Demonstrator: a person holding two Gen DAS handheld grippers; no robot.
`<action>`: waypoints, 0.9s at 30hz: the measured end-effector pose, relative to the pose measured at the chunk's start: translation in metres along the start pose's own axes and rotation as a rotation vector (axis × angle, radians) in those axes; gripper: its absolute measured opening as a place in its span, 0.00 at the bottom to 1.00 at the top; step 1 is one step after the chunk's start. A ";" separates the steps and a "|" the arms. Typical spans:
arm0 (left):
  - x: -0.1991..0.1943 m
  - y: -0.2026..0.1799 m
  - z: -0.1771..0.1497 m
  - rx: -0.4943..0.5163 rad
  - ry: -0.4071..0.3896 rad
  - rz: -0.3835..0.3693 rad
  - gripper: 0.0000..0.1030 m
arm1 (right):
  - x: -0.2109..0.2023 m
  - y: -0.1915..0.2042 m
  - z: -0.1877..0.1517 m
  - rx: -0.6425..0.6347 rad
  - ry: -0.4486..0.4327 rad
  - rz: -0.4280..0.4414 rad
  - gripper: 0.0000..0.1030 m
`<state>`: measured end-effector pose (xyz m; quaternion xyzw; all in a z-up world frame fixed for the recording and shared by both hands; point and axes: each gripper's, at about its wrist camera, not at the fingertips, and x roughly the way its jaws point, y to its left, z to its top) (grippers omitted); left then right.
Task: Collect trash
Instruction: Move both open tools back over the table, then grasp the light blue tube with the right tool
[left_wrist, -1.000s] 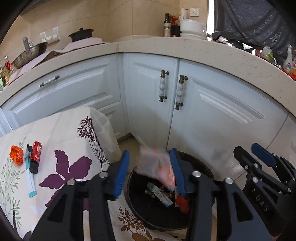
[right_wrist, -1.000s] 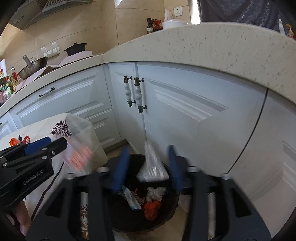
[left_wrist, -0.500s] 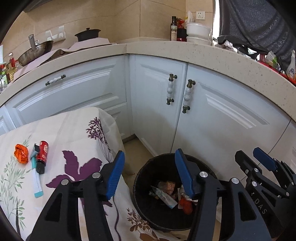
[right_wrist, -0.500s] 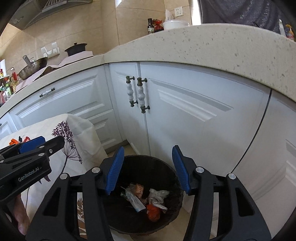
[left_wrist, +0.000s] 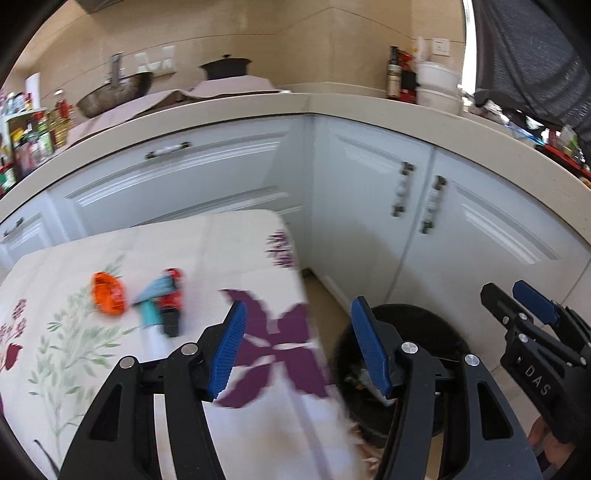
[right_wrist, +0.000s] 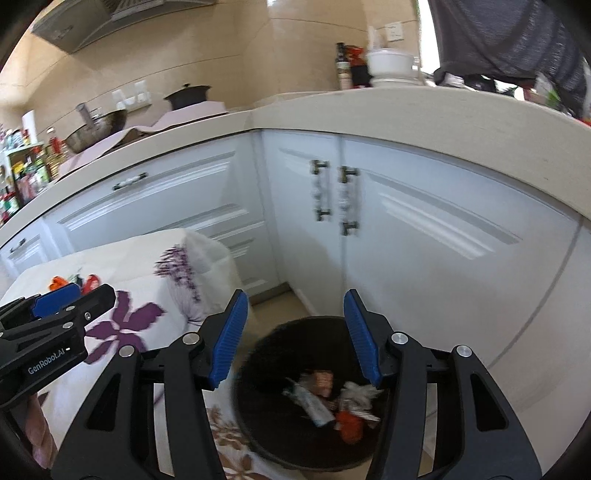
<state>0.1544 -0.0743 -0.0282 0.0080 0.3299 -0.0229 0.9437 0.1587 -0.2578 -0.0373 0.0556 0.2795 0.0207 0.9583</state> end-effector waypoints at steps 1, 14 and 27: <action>-0.002 0.008 0.000 -0.007 0.000 0.013 0.56 | 0.001 0.011 0.001 -0.010 0.002 0.017 0.51; -0.023 0.124 -0.019 -0.111 0.011 0.202 0.57 | 0.009 0.123 0.009 -0.137 0.027 0.186 0.51; -0.030 0.201 -0.033 -0.202 0.022 0.308 0.57 | 0.033 0.199 0.017 -0.238 0.070 0.256 0.51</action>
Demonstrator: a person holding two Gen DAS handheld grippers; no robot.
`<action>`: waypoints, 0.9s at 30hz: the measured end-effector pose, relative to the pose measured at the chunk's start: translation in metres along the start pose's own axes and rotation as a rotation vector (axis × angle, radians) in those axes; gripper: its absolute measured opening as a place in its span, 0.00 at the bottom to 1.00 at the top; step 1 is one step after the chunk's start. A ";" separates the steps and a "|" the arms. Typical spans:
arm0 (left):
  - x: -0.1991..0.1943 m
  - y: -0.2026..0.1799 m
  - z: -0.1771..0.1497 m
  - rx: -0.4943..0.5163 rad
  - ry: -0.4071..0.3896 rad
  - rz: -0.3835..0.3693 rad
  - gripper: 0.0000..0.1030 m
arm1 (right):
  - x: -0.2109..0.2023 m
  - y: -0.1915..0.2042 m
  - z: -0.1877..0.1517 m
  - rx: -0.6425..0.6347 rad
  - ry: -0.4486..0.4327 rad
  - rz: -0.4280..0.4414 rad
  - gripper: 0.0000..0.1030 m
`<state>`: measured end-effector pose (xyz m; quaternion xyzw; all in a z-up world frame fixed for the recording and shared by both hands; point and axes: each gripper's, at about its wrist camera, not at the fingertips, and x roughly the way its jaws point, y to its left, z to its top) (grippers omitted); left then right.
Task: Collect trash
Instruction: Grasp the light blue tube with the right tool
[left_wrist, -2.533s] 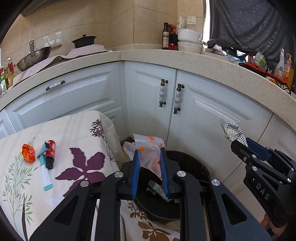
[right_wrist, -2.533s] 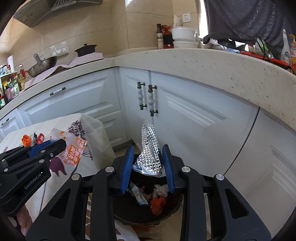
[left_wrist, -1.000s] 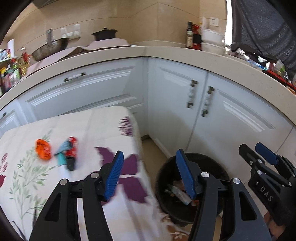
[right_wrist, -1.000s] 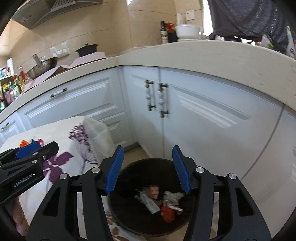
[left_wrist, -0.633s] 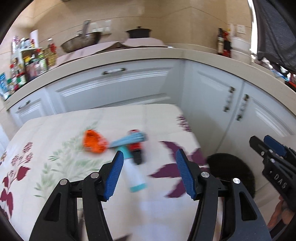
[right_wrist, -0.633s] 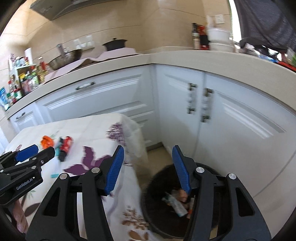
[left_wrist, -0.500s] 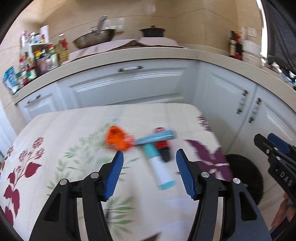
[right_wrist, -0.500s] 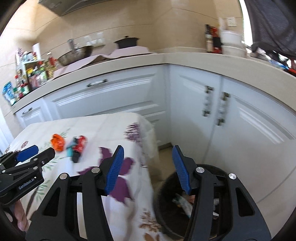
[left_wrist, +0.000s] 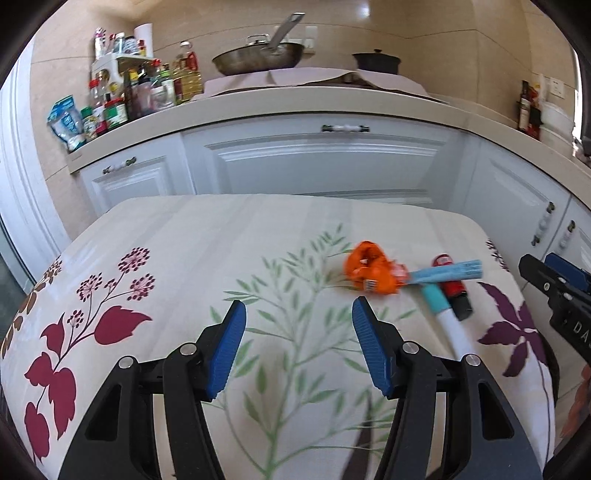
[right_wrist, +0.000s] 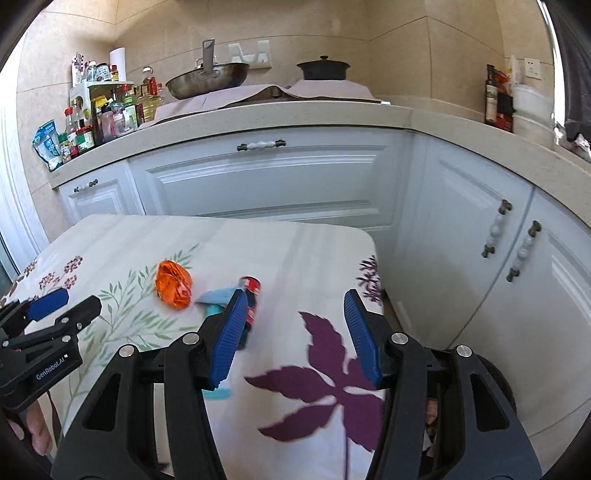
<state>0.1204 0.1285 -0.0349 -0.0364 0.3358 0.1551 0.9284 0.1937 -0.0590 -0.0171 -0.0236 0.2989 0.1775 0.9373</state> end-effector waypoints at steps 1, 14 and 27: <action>0.002 0.003 0.000 -0.004 0.001 0.005 0.57 | 0.002 0.004 0.001 -0.006 0.004 0.002 0.51; 0.017 0.033 0.001 -0.053 0.021 0.034 0.57 | 0.047 0.034 0.008 -0.064 0.086 0.047 0.51; 0.023 0.034 -0.001 -0.063 0.038 0.028 0.57 | 0.060 0.039 0.001 -0.074 0.161 0.074 0.25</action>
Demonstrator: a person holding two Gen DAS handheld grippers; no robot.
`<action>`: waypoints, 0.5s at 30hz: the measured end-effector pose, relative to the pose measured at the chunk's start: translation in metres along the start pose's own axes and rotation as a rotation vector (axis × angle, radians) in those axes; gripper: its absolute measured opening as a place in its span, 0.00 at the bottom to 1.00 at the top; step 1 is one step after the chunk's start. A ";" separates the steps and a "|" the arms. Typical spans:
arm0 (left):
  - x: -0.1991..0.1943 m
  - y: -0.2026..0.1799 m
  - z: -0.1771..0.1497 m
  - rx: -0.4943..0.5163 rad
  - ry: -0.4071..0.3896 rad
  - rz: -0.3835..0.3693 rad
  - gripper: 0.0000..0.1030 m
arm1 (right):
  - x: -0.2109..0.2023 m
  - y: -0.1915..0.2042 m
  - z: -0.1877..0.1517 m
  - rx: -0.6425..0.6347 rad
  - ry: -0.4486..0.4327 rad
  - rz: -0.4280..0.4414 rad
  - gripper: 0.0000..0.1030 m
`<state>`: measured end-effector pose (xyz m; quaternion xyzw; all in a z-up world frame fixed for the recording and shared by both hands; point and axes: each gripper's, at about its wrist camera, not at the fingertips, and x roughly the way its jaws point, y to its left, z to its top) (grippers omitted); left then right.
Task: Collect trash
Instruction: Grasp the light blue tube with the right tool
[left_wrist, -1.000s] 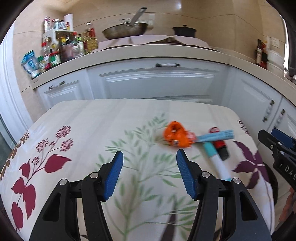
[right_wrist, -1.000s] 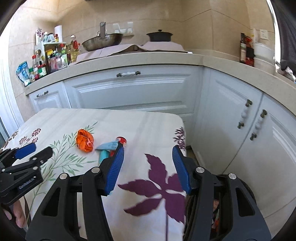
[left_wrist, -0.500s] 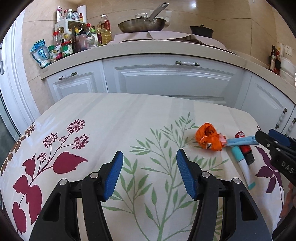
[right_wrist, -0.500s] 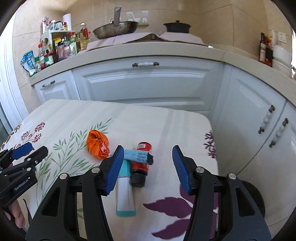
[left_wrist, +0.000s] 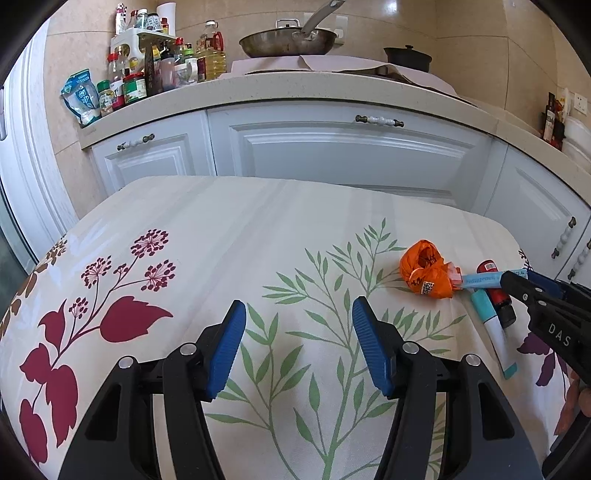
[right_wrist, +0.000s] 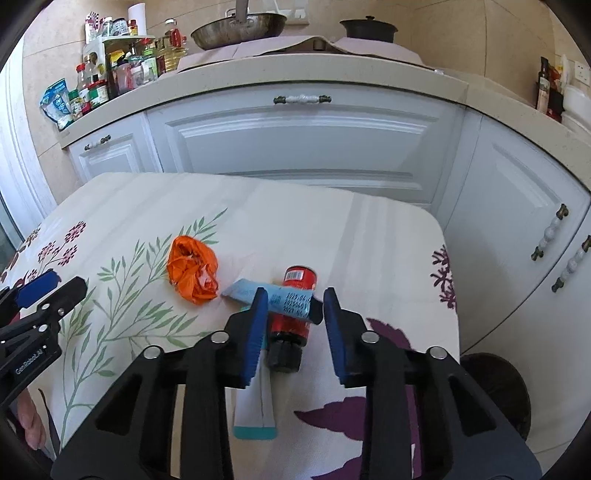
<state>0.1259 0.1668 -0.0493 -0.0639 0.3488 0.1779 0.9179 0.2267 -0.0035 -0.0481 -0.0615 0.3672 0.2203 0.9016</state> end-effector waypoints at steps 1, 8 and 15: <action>0.000 -0.001 0.000 0.000 0.001 -0.001 0.57 | 0.000 0.000 -0.001 -0.002 0.003 0.003 0.23; 0.000 -0.004 -0.002 0.007 0.002 -0.007 0.57 | -0.004 0.000 -0.006 -0.007 0.011 0.032 0.12; -0.002 -0.009 -0.003 0.012 0.003 -0.015 0.57 | -0.014 0.004 -0.010 -0.012 0.001 0.059 0.05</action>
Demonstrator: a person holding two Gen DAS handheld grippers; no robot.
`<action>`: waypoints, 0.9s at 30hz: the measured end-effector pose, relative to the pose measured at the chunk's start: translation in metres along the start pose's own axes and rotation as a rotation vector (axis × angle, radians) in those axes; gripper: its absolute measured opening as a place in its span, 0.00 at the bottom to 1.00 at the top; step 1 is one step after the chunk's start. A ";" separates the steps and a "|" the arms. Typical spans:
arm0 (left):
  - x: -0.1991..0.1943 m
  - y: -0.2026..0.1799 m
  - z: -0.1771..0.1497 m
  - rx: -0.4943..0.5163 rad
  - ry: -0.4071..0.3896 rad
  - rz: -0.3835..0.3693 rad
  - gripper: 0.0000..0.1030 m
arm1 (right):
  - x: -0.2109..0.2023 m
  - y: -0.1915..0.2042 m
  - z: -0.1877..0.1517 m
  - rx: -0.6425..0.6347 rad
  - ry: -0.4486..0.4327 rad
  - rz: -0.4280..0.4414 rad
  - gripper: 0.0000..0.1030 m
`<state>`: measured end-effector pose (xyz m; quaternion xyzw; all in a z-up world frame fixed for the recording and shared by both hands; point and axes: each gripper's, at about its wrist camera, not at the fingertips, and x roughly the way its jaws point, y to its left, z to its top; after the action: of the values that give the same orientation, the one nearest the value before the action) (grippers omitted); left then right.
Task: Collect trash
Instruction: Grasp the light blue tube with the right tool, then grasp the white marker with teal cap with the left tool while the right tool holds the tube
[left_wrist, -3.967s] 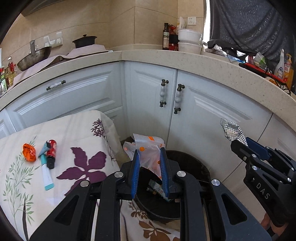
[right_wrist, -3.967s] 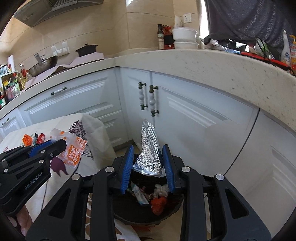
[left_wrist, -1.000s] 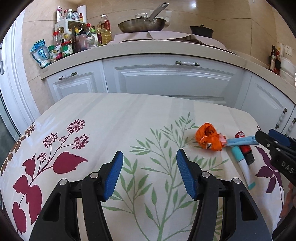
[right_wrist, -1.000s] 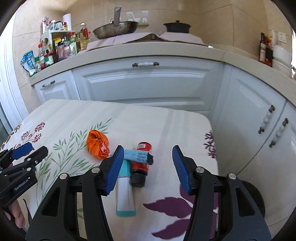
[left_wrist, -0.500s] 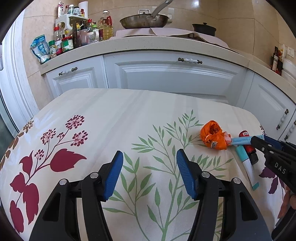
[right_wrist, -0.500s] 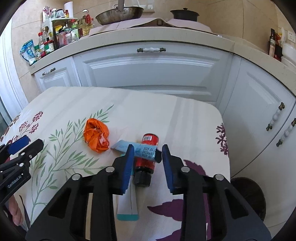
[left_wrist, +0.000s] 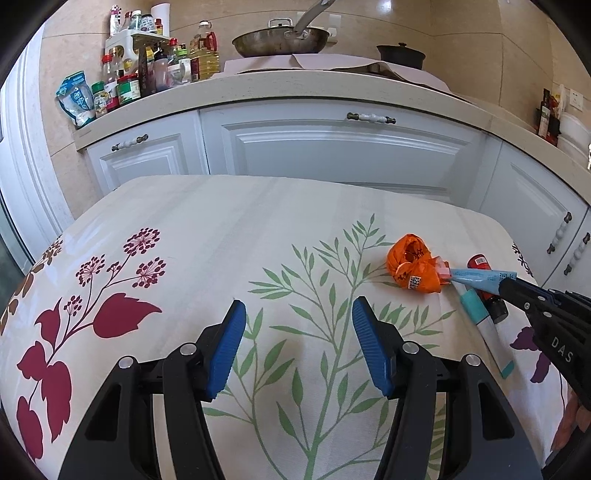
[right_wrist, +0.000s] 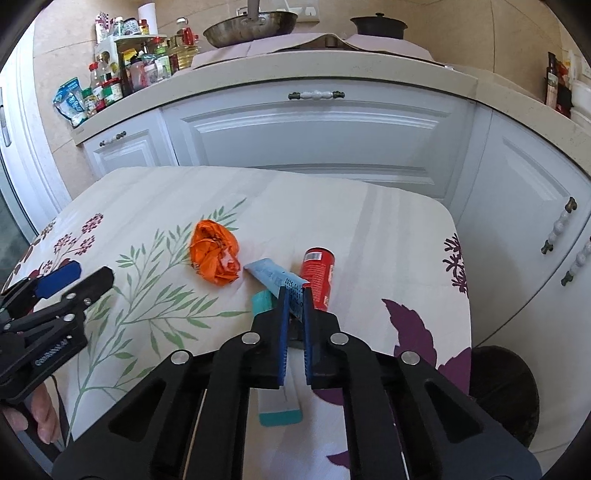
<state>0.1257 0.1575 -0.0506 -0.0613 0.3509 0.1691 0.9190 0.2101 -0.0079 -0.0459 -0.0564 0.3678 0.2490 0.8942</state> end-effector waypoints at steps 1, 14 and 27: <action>0.000 -0.001 0.000 0.000 0.001 -0.002 0.57 | -0.003 0.000 0.000 0.000 -0.007 0.004 0.05; -0.013 -0.045 -0.007 0.053 0.002 -0.065 0.57 | -0.050 -0.028 -0.011 0.075 -0.112 -0.020 0.02; -0.017 -0.116 -0.020 0.144 0.026 -0.119 0.57 | -0.083 -0.085 -0.043 0.163 -0.162 -0.097 0.02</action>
<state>0.1417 0.0401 -0.0549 -0.0179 0.3695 0.0877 0.9249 0.1743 -0.1279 -0.0269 0.0190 0.3104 0.1787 0.9335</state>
